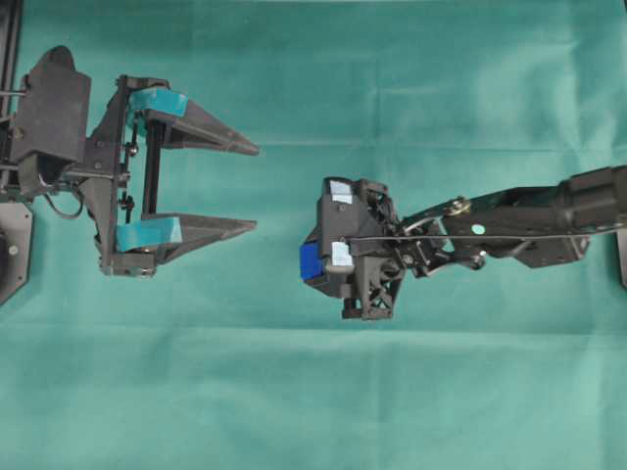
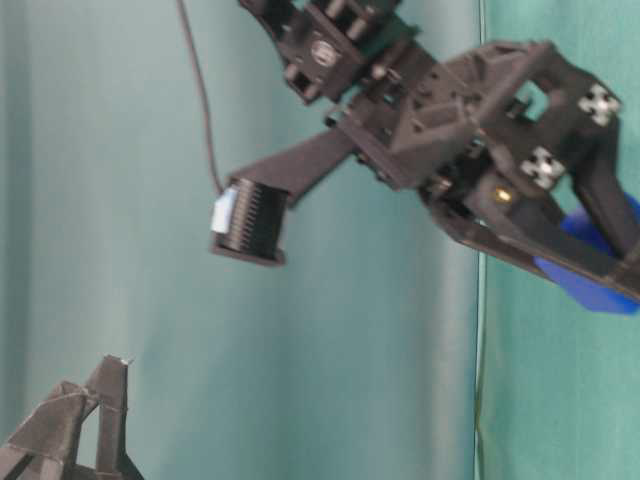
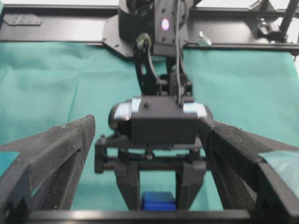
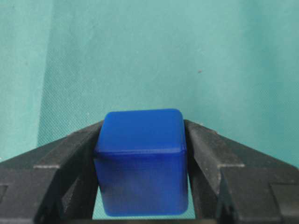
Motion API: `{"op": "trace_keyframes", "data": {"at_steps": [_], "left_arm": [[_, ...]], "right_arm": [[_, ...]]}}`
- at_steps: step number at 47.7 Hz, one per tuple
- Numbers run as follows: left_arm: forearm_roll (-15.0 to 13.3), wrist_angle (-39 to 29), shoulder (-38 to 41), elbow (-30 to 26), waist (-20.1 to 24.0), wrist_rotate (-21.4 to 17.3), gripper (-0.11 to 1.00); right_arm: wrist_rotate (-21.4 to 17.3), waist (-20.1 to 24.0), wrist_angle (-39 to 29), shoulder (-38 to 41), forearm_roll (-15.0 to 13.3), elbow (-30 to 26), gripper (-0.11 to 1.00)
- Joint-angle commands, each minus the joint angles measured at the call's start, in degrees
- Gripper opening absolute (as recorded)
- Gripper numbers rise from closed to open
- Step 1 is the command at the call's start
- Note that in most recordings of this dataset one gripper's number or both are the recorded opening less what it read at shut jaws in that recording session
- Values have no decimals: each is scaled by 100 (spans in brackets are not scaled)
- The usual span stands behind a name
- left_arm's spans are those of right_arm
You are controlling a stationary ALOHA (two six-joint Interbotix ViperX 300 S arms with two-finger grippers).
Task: Handover the blue block to the right arm after grasping it with the left arm, then place it in the designated position.
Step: 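Rotate and lower the cube with the right gripper toward the marker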
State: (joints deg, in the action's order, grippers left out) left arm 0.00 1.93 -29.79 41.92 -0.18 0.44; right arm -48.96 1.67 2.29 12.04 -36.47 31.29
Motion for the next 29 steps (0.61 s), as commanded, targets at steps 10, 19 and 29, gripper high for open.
{"op": "trace_keyframes", "data": {"at_steps": [10, 19, 29], "left_arm": [[0, 26, -26, -105, -9, 0, 100], [9, 26, -18, -105, -9, 0, 100], [9, 26, -26, -105, -18, 0, 100]], "right_arm": [[-9, -79, 281, 360, 132, -299, 52], [0, -105, 281, 466, 132, -369, 52], [0, -114, 281, 466, 132, -352, 52]]}}
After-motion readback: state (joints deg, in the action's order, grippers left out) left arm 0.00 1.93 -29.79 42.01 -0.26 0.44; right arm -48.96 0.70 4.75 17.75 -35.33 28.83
